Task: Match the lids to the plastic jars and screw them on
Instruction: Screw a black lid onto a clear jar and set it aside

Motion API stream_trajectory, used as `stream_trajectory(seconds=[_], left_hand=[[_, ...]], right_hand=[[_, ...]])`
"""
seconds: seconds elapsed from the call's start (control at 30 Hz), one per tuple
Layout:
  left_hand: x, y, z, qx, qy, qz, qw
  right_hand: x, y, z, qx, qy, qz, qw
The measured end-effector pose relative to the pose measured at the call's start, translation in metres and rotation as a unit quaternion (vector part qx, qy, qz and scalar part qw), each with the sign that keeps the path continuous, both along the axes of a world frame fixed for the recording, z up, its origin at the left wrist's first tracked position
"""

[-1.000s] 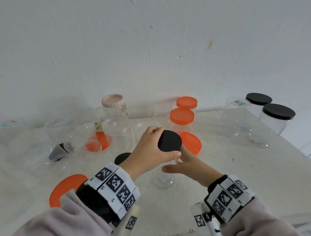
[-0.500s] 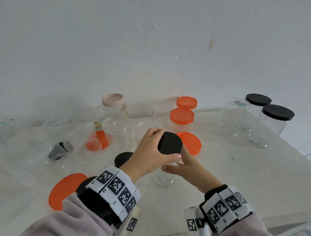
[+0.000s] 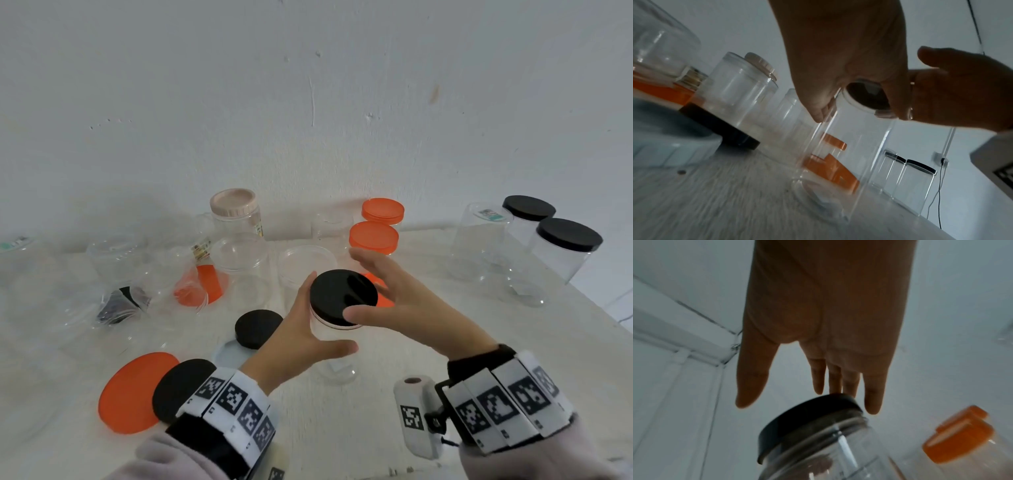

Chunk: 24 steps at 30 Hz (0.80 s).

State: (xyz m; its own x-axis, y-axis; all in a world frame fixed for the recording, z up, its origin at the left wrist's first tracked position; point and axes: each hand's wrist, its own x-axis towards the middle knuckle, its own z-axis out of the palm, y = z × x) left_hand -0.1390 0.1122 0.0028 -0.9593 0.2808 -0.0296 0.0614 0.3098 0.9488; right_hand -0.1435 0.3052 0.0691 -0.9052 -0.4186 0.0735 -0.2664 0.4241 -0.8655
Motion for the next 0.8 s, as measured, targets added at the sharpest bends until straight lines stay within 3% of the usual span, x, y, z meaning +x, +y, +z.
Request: stream_trajectory(seconds=[0.13,0.3,0.8], left_hand=[[-0.001,0.004,-0.009,-0.009,0.012,0.018,1.0],[-0.002,0.003,-0.012,-0.015,0.029,0.023,0.999],[0.002,0.005,-0.016,-0.011,0.058,0.034,0.998]], right_hand=[[-0.012,-0.013,0.018,0.181,0.062,0.058,0.98],[-0.024,-0.025,0.033,0.301,0.054,0.102,0.947],[-0.021,-0.042,0.03,0.401,0.103,0.024,0.91]])
